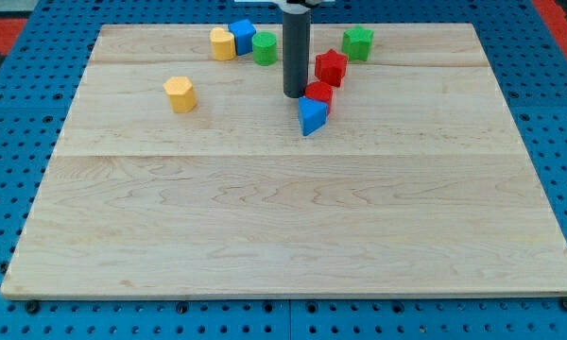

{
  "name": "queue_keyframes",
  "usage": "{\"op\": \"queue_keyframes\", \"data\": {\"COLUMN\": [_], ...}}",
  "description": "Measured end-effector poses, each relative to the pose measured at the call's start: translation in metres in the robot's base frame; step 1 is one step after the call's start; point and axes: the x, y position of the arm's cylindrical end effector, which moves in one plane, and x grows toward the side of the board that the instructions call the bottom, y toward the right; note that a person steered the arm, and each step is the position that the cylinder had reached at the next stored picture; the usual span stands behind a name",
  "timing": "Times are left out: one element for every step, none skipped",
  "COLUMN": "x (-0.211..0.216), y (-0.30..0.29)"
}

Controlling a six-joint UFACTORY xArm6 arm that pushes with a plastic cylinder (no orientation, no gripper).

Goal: Move the red star slightly to right

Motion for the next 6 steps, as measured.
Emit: {"op": "queue_keyframes", "data": {"x": [0.011,0.011,-0.011,-0.038,-0.049,-0.050], "y": [0.005,0.011,-0.008,-0.010,-0.009,0.020]}}
